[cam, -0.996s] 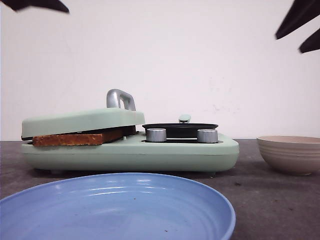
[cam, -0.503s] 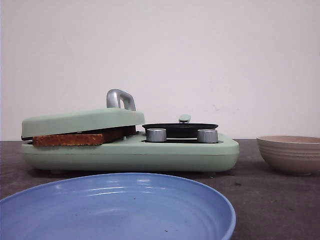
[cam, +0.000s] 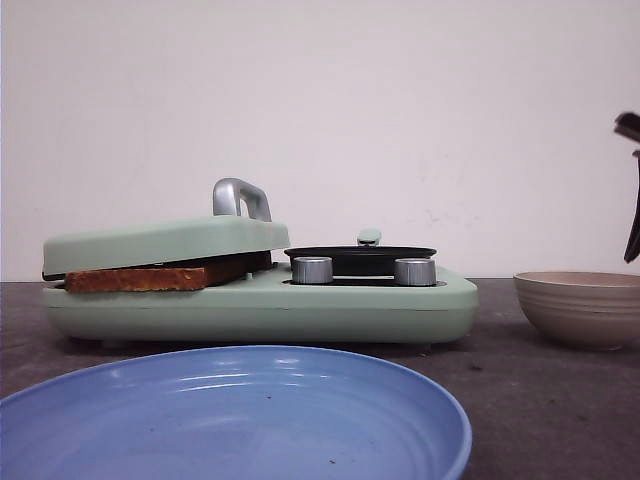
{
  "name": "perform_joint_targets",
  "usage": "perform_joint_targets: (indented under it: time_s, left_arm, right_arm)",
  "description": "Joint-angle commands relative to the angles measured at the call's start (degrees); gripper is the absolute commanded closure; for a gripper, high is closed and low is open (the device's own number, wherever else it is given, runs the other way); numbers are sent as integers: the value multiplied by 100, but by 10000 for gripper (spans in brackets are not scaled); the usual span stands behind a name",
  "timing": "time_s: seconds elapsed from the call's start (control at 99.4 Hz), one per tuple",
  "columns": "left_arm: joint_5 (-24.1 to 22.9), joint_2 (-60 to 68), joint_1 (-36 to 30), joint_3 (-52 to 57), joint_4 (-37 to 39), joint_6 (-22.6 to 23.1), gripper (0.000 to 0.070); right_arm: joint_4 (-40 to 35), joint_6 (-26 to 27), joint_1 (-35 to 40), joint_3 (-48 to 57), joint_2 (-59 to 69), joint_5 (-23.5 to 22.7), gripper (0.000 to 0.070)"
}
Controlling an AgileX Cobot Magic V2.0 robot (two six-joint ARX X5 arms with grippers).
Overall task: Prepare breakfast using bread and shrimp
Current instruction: 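Move the right gripper down to the rim of the shrimp bowl, then grip the bowl rim with the right gripper and lift it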
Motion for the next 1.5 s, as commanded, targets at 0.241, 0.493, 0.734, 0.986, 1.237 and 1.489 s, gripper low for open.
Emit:
perform_joint_targets:
  time_s: [0.241,0.493,0.734,0.986,1.237,1.489]
  left_arm:
    - [-15,37,-26,63,61,50,275]
    - [-15,70,-26,63,63,50,275]
    - [-15,90,-26,63,52,48,275]
    - [-15,90,-26,63,-87,46,275]
    - [-15,87,-26,63,-79,46,275]
    - [-15,87,-26,63,-79,46,275]
  right_arm:
    - [437,258,33,87,546,-24,357]
    - [627,271,326,87,981,-212,357]
    - [870,422,564,87,1137,-98,358]
    - [866,417,579,87,1139,61,546]
    - [868,420,577,87,1139,94,697]
    - [918,420,577,87,1139,90,697]
